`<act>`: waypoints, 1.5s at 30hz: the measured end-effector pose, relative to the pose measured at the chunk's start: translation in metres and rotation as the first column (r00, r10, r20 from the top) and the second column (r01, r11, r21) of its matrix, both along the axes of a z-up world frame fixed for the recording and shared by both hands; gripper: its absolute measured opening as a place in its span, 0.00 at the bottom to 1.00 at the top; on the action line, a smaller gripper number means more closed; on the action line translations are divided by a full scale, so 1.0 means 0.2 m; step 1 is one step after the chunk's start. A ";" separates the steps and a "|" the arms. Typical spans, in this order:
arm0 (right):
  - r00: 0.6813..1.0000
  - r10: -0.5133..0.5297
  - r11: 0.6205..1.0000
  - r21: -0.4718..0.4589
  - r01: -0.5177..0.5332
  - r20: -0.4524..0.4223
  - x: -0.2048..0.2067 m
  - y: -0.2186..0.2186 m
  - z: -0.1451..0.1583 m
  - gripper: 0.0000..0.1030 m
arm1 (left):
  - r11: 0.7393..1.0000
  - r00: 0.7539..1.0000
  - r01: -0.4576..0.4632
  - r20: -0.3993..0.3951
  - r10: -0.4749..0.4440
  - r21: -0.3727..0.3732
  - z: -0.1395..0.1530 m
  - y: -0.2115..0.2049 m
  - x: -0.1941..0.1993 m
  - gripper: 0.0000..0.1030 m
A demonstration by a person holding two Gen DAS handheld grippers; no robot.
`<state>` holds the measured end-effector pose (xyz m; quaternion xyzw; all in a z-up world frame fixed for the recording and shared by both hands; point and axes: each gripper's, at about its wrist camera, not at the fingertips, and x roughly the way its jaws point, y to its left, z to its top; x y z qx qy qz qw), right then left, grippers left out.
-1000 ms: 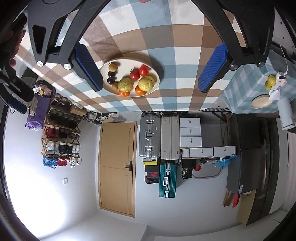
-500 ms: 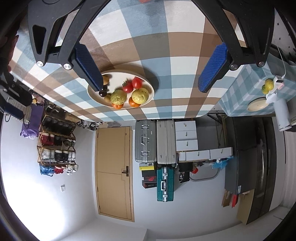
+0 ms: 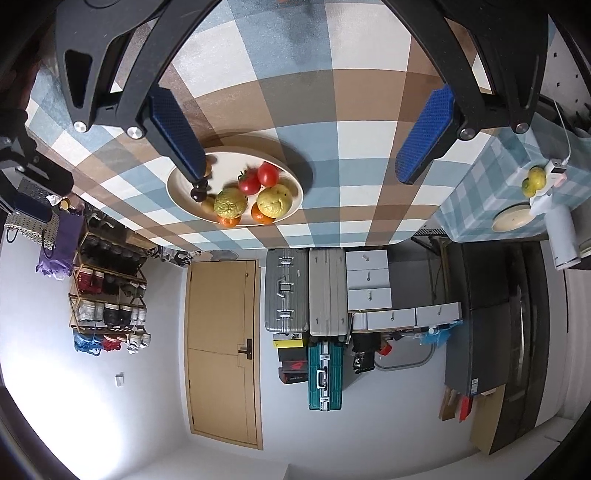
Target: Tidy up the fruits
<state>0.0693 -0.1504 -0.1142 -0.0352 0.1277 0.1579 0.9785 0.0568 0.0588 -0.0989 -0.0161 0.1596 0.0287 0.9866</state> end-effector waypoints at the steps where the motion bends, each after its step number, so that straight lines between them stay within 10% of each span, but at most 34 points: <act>1: 1.000 0.000 1.000 -0.004 0.000 0.009 -0.01 0.00 0.00 1.00 | 1.000 1.000 0.001 0.001 -0.001 0.000 0.00 0.00 0.00 0.99; 45: 1.000 0.003 1.000 -0.012 -0.003 0.008 0.00 0.02 -0.01 1.00 | 1.000 1.000 0.003 0.012 -0.003 0.001 0.01 0.00 -0.03 0.99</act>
